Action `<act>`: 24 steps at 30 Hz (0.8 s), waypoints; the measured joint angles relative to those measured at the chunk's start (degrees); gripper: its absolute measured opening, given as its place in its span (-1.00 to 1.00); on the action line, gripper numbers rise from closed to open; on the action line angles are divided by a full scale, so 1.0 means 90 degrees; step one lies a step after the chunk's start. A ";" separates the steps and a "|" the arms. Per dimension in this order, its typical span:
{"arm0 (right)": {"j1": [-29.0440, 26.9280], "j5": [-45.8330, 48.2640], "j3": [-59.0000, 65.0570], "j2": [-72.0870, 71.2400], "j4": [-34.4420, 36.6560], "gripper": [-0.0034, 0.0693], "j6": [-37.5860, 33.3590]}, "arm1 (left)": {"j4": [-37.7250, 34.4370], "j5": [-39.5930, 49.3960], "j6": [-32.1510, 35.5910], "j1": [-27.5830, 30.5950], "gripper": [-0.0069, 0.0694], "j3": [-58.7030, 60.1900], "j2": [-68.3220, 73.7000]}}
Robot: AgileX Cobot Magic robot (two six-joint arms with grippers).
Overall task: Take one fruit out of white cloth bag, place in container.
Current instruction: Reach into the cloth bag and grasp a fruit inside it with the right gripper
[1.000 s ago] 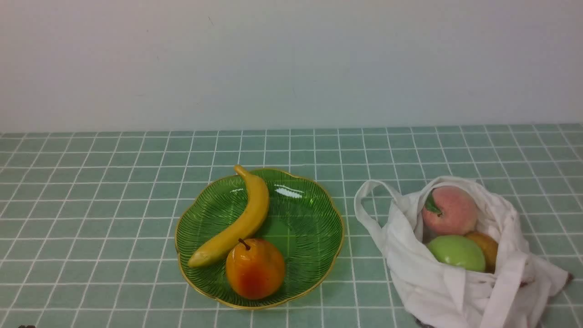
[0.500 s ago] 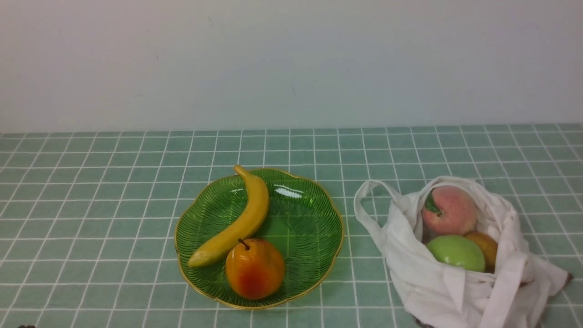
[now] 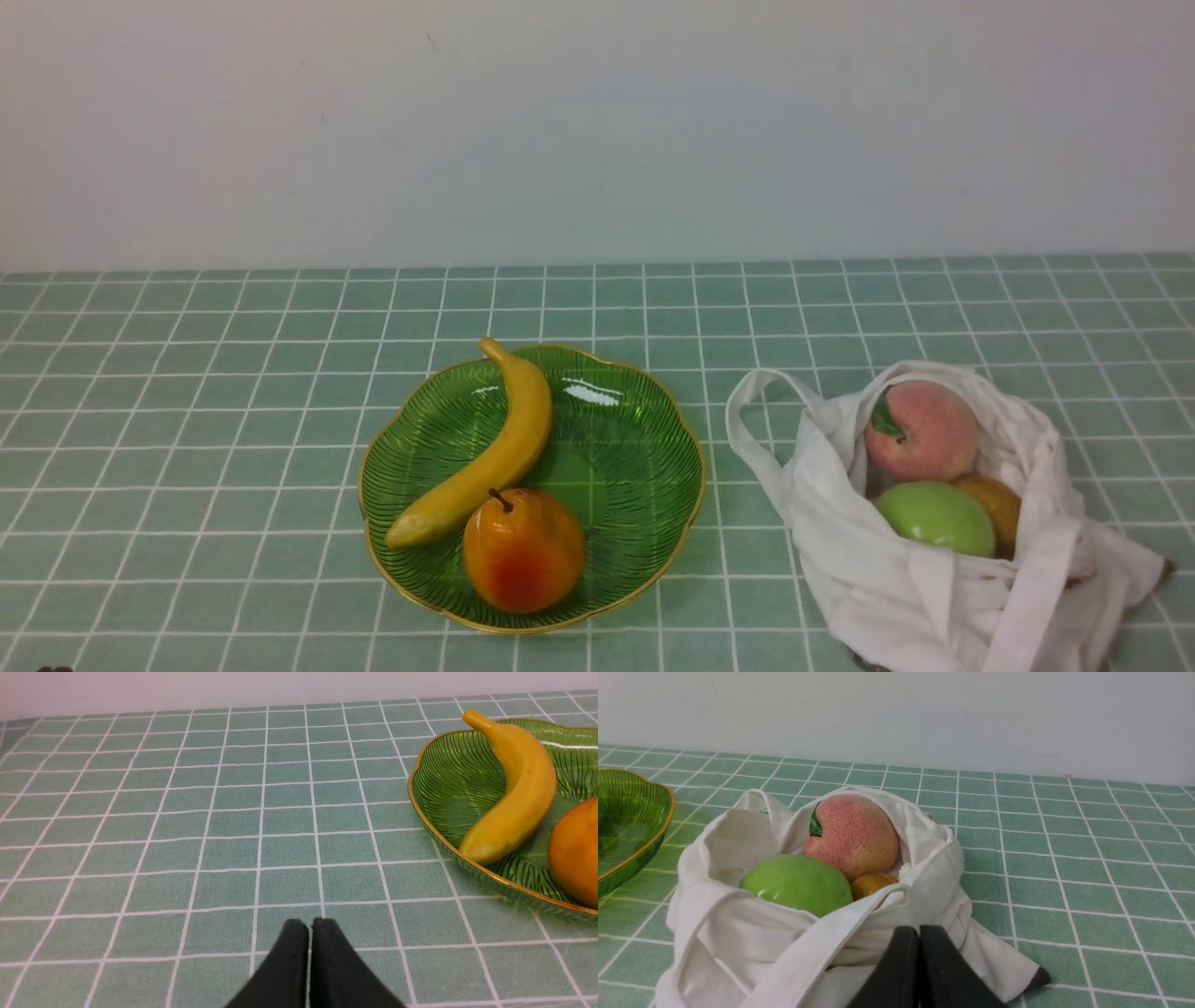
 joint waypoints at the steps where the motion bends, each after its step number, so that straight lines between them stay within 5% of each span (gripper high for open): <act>1: 0.0000 0.0000 0.0000 0.0000 0.0000 -0.94 0.0000 | 0.0000 0.0000 0.0000 0.0000 -0.84 0.0000 0.0000; 14: 0.0000 -0.0317 0.0033 0.0000 0.0311 -0.94 0.0136 | 0.0000 0.0000 0.0000 0.0000 -0.84 0.0000 0.0000; 21: 0.0000 -0.1871 0.0049 0.0000 0.3710 -0.94 0.1058 | 0.0000 0.0000 0.0000 0.0000 -0.84 0.0000 0.0000; 24: 0.0000 -0.2101 0.0049 0.0000 0.4470 -0.94 0.1090 | 0.0000 0.0000 0.0000 0.0000 -0.84 0.0000 0.0000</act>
